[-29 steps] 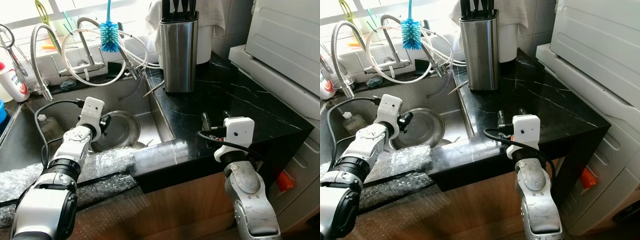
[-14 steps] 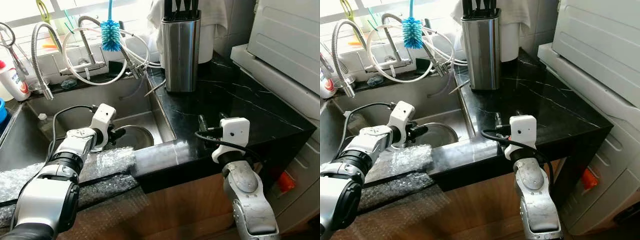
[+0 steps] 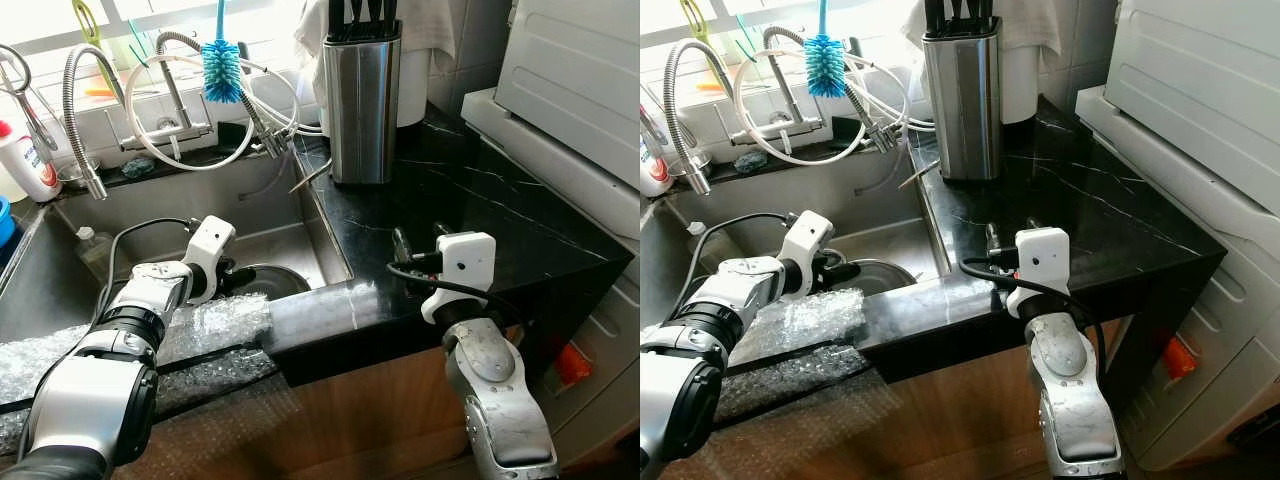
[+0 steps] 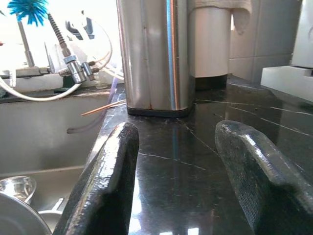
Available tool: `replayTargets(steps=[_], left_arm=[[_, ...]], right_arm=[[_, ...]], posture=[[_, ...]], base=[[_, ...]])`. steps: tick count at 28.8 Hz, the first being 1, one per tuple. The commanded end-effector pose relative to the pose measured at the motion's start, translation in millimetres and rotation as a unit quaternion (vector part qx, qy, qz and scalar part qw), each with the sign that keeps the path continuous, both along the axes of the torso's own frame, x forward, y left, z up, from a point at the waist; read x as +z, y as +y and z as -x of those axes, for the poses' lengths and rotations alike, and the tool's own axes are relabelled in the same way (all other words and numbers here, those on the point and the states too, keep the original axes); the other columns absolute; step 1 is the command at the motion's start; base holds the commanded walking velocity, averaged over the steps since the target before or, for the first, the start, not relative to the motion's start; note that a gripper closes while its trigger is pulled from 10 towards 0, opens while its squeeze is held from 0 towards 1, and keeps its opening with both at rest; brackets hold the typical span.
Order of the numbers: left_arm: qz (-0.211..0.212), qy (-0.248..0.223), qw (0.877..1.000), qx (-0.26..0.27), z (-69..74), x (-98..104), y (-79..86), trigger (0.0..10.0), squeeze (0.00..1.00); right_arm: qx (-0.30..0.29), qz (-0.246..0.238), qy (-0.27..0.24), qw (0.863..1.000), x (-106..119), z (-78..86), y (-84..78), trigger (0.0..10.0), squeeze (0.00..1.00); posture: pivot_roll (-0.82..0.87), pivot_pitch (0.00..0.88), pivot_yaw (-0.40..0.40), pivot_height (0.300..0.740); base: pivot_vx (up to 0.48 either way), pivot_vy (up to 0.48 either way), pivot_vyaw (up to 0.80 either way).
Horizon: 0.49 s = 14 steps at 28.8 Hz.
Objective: Kitchen organization
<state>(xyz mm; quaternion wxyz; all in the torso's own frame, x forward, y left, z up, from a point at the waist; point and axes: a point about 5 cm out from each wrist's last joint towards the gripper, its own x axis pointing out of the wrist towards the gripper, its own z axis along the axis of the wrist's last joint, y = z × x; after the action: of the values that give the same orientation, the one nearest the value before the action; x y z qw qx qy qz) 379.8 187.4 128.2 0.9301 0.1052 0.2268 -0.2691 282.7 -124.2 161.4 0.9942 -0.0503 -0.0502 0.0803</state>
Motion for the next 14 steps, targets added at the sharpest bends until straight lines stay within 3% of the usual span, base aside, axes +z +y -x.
replayTargets(steps=[1, 7, 14], left_arm=[[0.003, -0.005, 1.000, 0.001, -1.2, 8, 8.6, 10.0, 0.00], [0.053, -0.015, 0.998, -0.021, -2.3, 23, 16.1, 10.0, 0.00], [0.051, -0.024, 0.995, -0.081, 0.2, 29, 14.2, 10.0, 0.00]], right_arm=[[0.016, -0.005, 0.008, 1.000, -1, -1.7, 6.4, 10.0, 0.00], [0.025, -0.007, 0.007, 1.000, 0, -2.5, 8.6, 10.0, 0.00], [0.033, -0.006, 0.009, 0.999, -1, -2.1, 11.1, 10.0, 0.00]], posture=[[-0.11, 0.000, 0.148, 0.740], [-0.11, 0.000, 0.148, 0.740], [-0.11, 0.000, 0.147, 0.740]], base=[[0.000, 0.000, 0.00], [0.000, 0.000, 0.00], [0.000, 0.000, 0.00]])
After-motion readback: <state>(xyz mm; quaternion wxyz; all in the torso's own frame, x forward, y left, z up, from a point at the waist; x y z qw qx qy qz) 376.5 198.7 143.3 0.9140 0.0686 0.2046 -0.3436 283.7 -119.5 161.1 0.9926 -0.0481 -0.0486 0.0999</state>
